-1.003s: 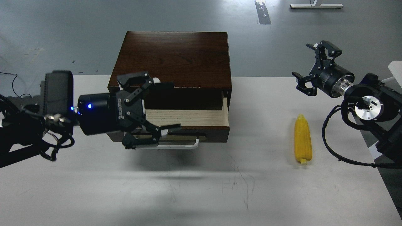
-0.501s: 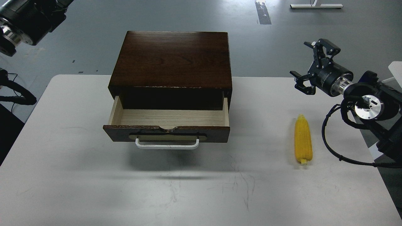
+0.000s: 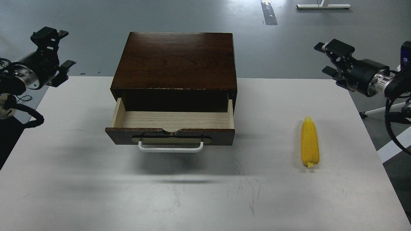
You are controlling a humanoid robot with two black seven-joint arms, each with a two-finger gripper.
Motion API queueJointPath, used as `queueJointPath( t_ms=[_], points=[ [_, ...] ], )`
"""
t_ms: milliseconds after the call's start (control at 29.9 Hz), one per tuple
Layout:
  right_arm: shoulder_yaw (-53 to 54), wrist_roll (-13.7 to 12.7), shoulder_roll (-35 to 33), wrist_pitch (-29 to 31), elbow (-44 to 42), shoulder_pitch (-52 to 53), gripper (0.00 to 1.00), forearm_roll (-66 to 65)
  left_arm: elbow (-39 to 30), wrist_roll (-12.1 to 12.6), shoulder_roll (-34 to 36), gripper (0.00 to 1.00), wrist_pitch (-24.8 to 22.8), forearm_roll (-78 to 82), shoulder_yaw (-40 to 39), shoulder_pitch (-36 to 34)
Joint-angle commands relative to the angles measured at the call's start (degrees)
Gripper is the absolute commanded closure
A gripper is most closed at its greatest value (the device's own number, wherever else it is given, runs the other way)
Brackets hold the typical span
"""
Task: Put corn in drawer with both arms
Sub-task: 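Move the right gripper down to the yellow corn cob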
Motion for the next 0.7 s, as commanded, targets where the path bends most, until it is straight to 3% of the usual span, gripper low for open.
queueJointPath(
  t_ms=[0, 100, 368, 669],
  points=[
    [-6.20, -1.10, -6.35, 0.13, 4.84, 0.45, 0.00, -12.38, 0.42, -0.33, -0.11, 0.01, -0.14, 0.03, -0.06, 0.27],
    [-9.46, -4.96, -8.64, 0.21, 6.78, 0.63, 0.00, -13.62, 0.42, -0.59, -0.02, 0.02, -0.14, 0.03, -0.06, 0.19],
    [-12.36, -10.24, -8.12, 0.13, 8.98, -0.51, 0.03, -13.71, 0.33, -0.86, 0.33, 0.01, -0.14, 0.20, -0.06, 0.19],
    [-17.99, -11.65, -1.89, -0.14, 9.16, -0.69, 0.04, -13.71, 0.33, -2.00, 0.50, 0.01, -0.14, 0.55, -0.06, 0.19]
  ],
)
